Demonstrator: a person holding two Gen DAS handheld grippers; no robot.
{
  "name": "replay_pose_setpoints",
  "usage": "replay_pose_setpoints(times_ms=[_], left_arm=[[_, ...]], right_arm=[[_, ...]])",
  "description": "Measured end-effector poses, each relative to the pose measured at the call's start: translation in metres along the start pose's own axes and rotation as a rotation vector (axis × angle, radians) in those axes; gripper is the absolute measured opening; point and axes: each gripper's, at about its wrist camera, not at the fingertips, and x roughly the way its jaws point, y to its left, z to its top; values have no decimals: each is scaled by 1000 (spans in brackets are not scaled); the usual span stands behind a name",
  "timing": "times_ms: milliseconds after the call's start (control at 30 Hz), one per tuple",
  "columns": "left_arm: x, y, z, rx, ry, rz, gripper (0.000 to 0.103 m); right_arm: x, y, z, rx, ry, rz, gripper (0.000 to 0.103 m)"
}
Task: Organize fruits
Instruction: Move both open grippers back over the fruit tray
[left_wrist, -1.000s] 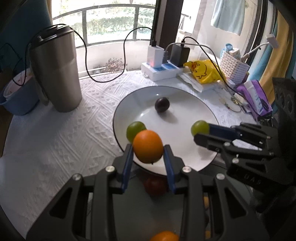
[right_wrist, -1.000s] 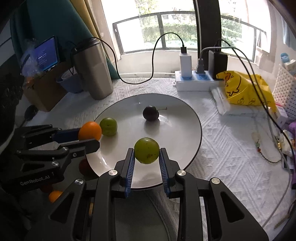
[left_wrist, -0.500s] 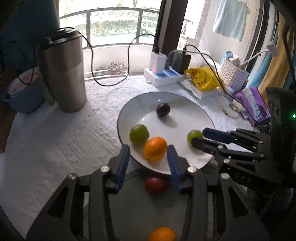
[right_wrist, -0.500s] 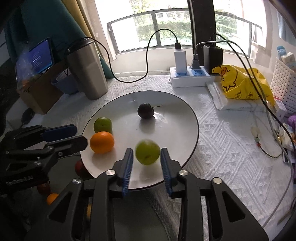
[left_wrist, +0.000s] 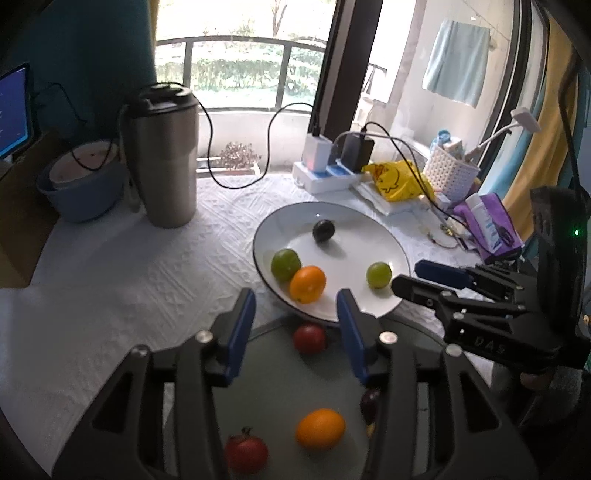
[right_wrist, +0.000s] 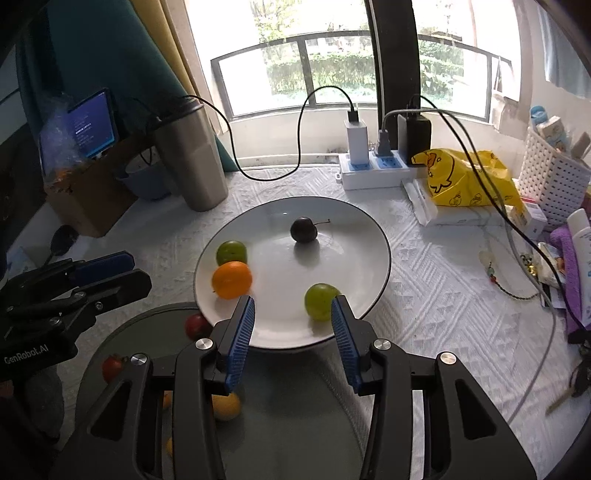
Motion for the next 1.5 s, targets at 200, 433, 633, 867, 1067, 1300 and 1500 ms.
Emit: replay_pose_setpoints(times_ms=[200,433,633,867,1067,1300,1500], left_arm=[[-19,6,-15,-15,-20,2,54],[-40,16,-34,-41,-37,6,54],[-51,23,-51,-49,-41,12,55],[-55,29,-68,-50,-26,19,55],[-55,29,-79,-52,-13,15,55],[-55,30,-92,-43,2,13,55],[-48,30,-101,-39,32,16,55]], right_arm=[[-18,12,-7,-6,-17,-9,45],[-32,27,-17,-22,-25,-20,45],[-41,42,-29,-36,-23,-25,45],[-44,50,-46,-30,-12,-26,45],[-45,57,-59,-28,2,-23,45],[-46,64,-80,-11,25,-6,45],[-43,73,-95,-20,50,19,45]])
